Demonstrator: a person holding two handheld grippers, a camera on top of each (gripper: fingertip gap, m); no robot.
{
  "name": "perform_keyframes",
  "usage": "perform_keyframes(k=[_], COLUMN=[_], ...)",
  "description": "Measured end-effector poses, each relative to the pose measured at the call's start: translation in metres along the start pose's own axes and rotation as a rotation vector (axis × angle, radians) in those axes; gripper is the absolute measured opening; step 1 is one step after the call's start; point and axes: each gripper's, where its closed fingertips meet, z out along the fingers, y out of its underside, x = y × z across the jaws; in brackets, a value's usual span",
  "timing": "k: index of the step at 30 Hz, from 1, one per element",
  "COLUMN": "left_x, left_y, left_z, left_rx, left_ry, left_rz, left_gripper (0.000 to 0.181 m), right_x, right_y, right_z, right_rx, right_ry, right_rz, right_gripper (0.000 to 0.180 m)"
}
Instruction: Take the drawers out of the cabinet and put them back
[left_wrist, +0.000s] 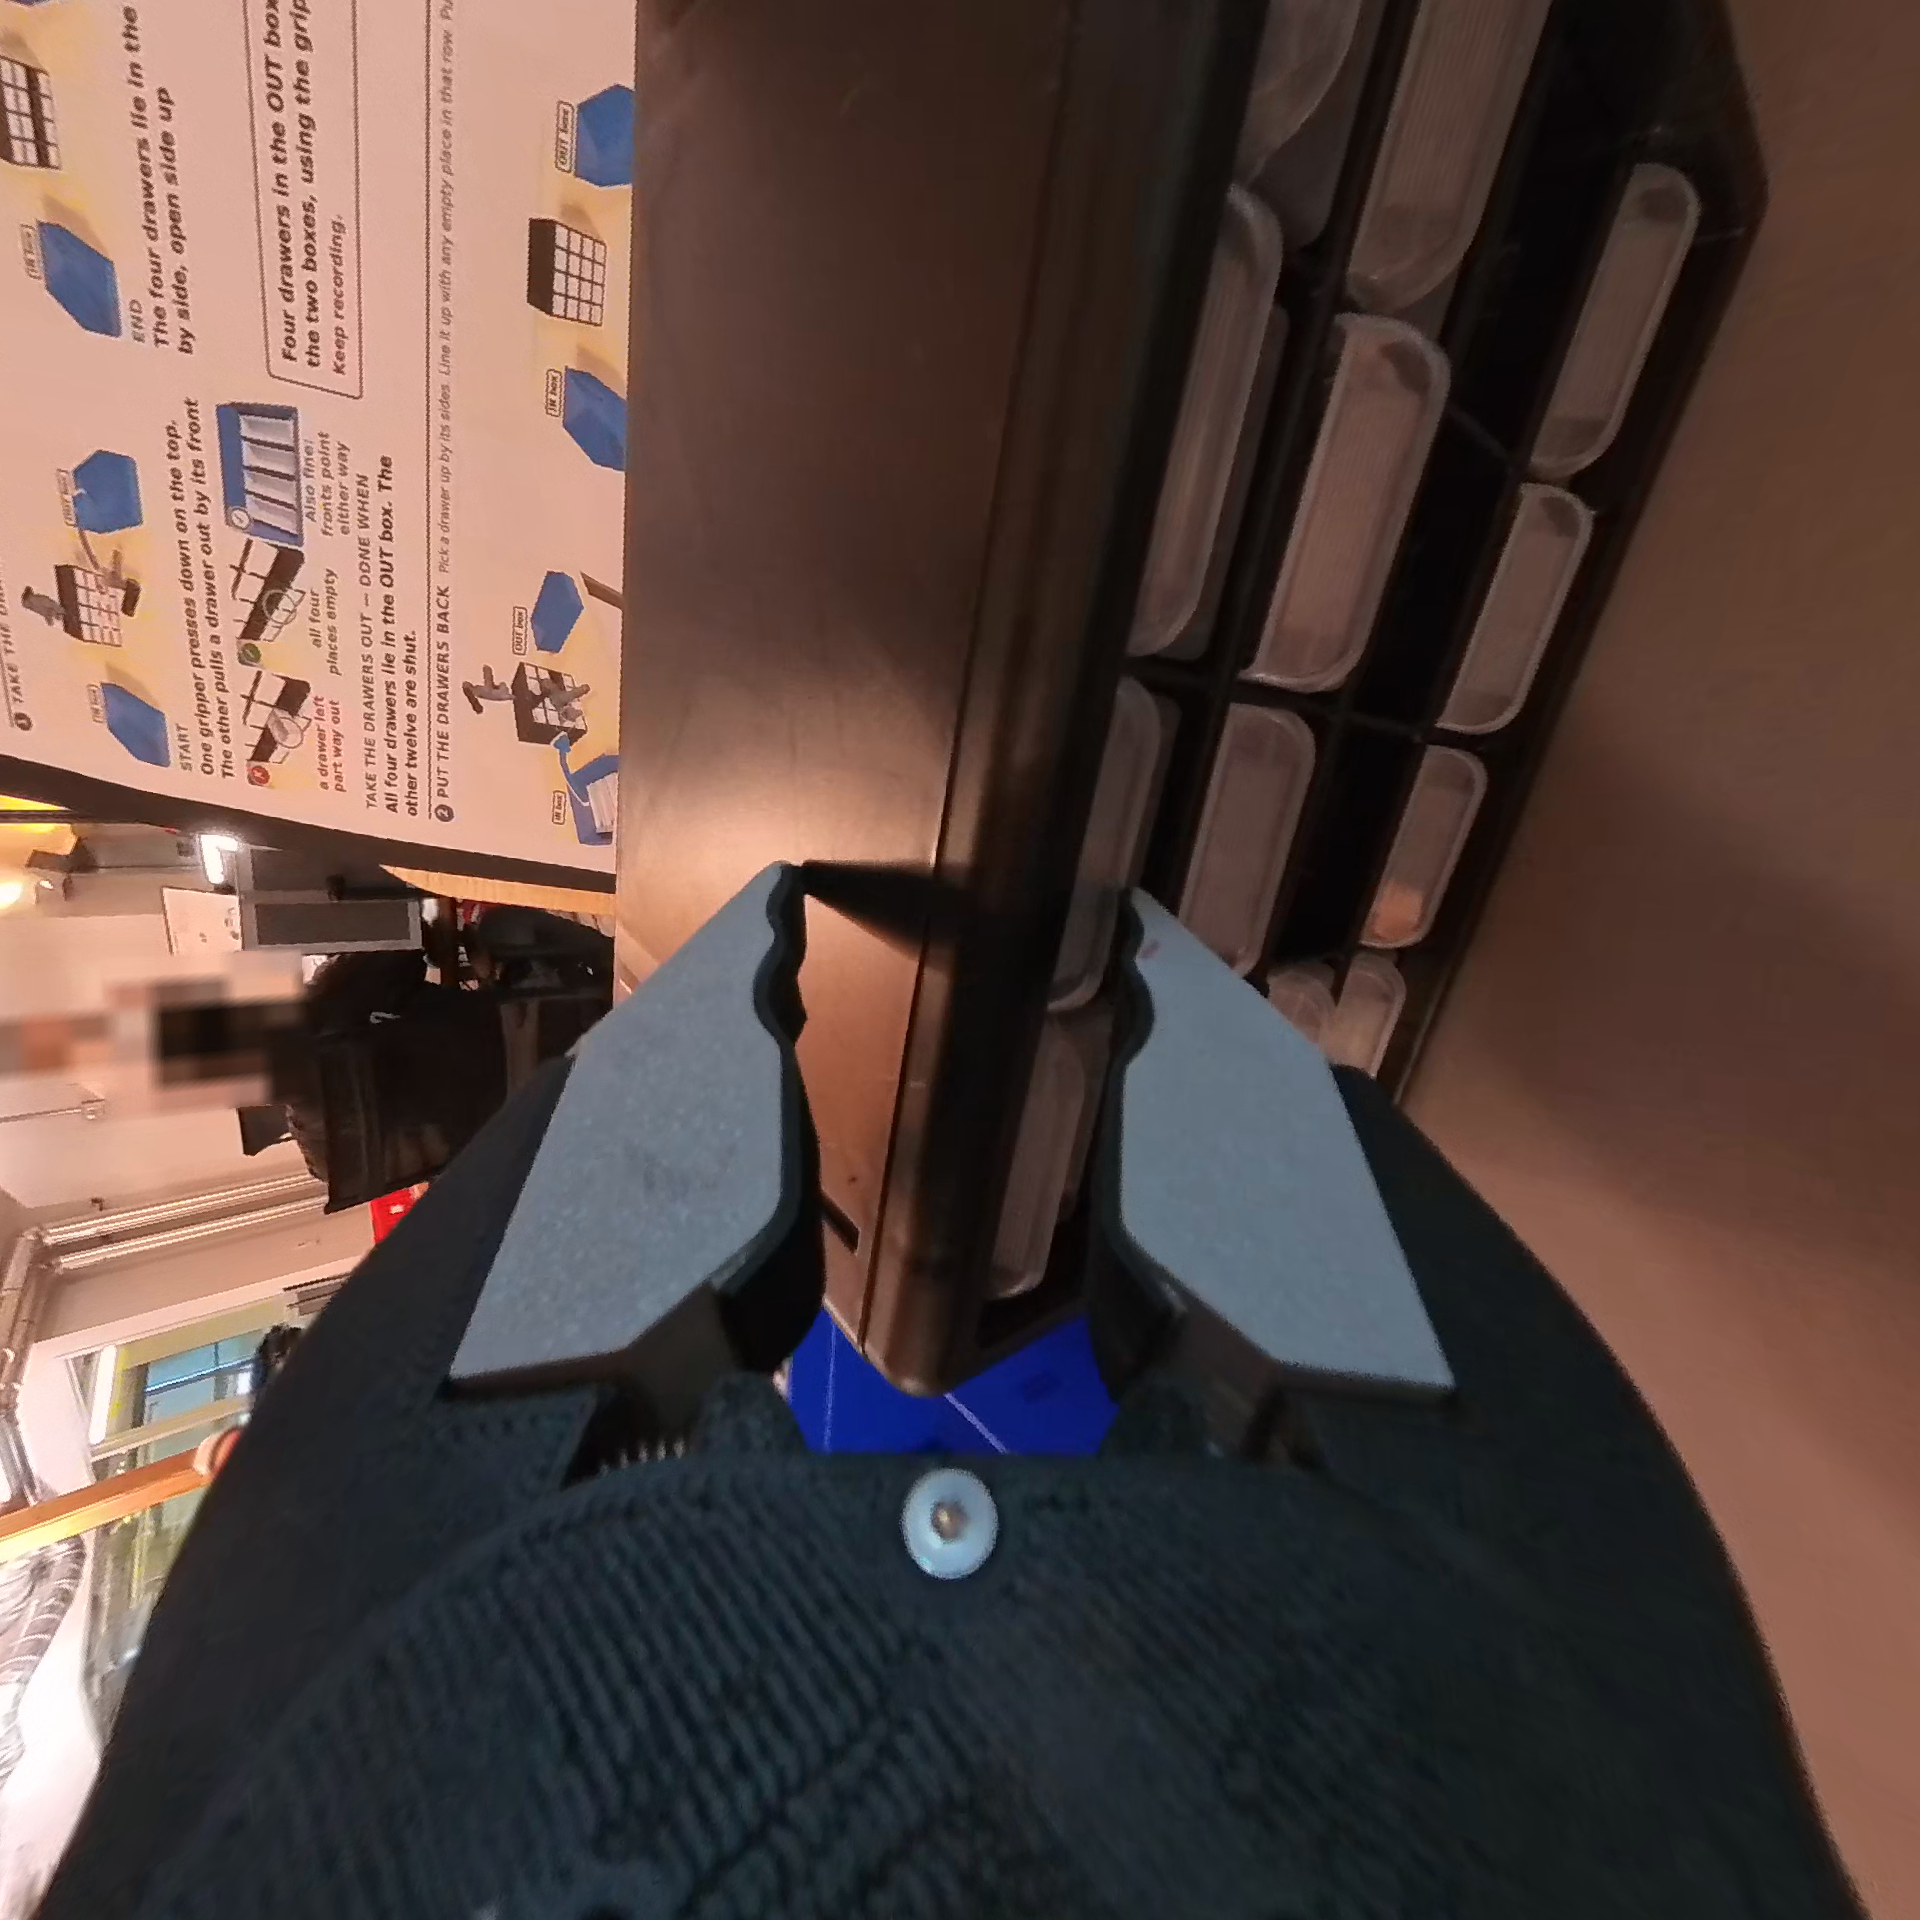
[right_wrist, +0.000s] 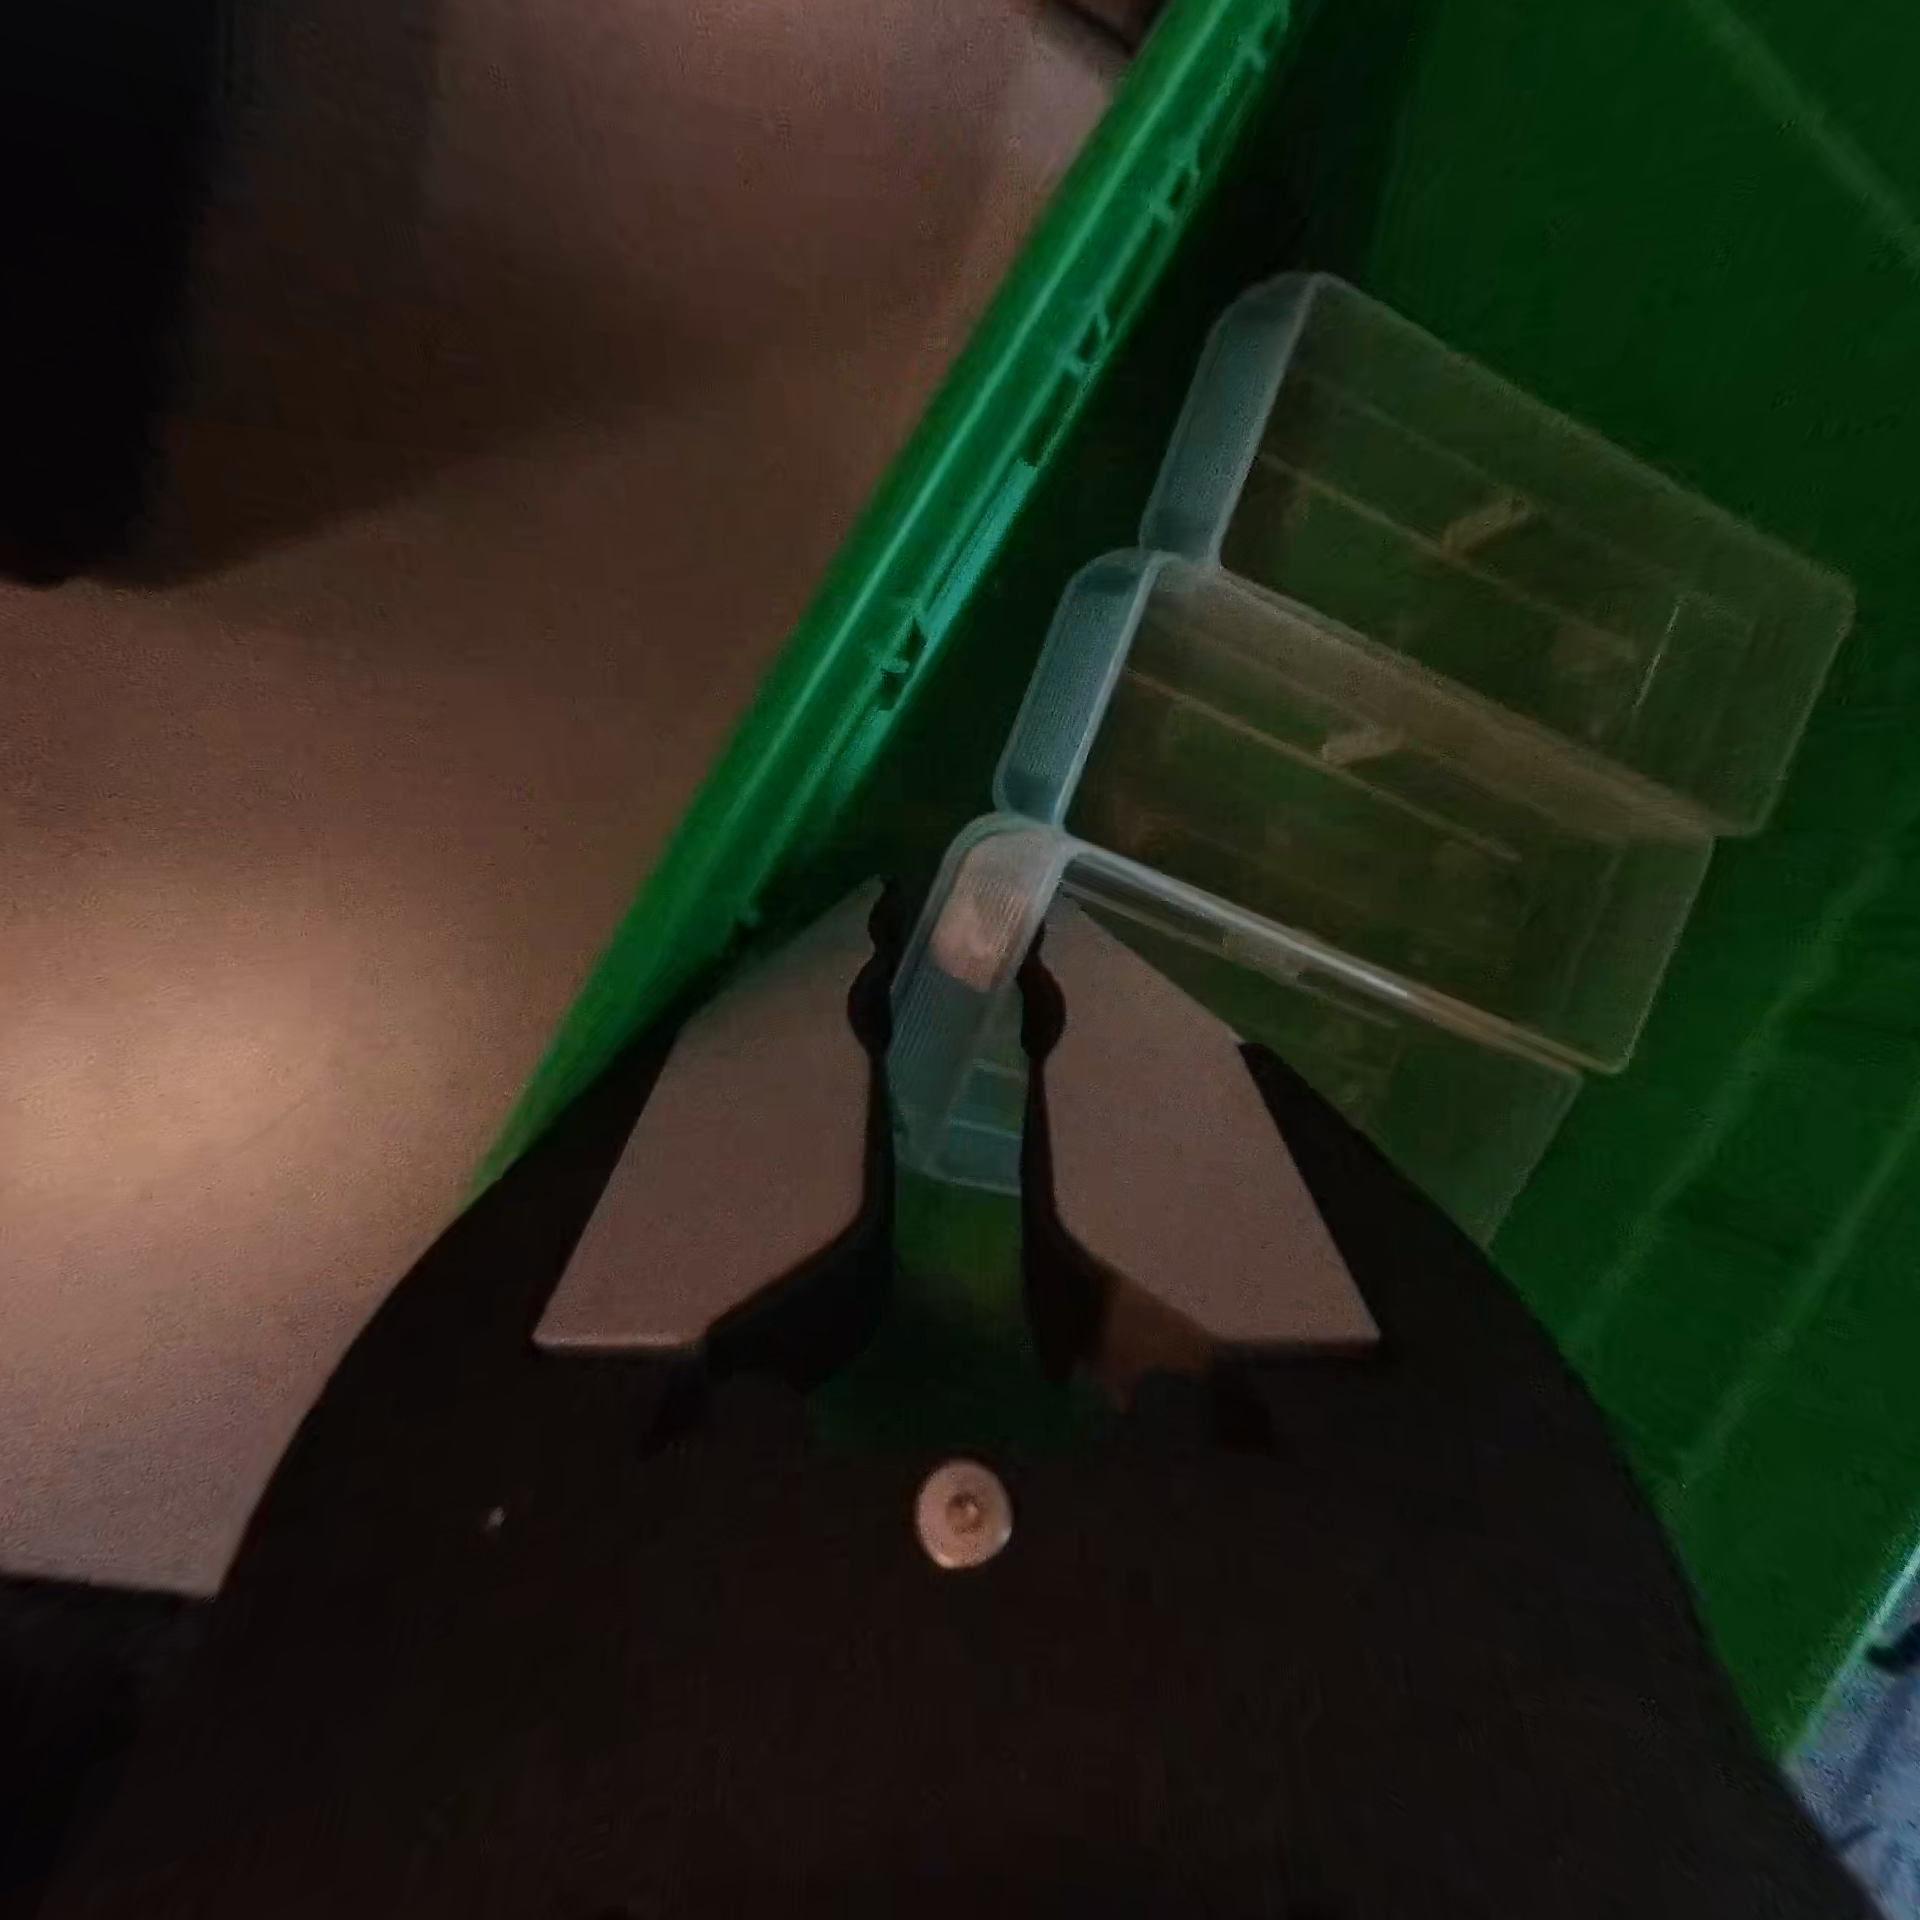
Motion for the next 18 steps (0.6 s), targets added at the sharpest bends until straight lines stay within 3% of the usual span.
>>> perform_keyframes(k=[2,6,8,14,18], left_x=[0.0,0.0,0.0,0.001,0.001], left_y=[0.0,-0.002,-0.002,-0.003,0.006], left_z=[0.0,0.0,0.0,-0.003,-0.013], left_rx=[0.012,0.077,0.115,0.14,0.145], left_ry=[-0.008,-0.011,-0.004,0.009,0.018], left_rz=[-0.003,-0.041,-0.072,-0.026,-0.021], left_gripper=[0.057,0.058,0.058,0.057,0.051], right_x=[-0.007,0.003,0.002,0.01,-0.015], right_y=[-0.006,0.004,0.008,0.011,0.01], right_z=[0.007,0.008,0.0,-0.056,-0.109], right_rx=[0.033,-0.014,-0.017,0.102,0.364], right_ry=[-0.044,-0.017,-0.008,0.111,0.118], right_rz=[0.014,0.07,0.059,0.057,0.035], right_gripper=[0.024,0.055,0.058,0.067,0.064])
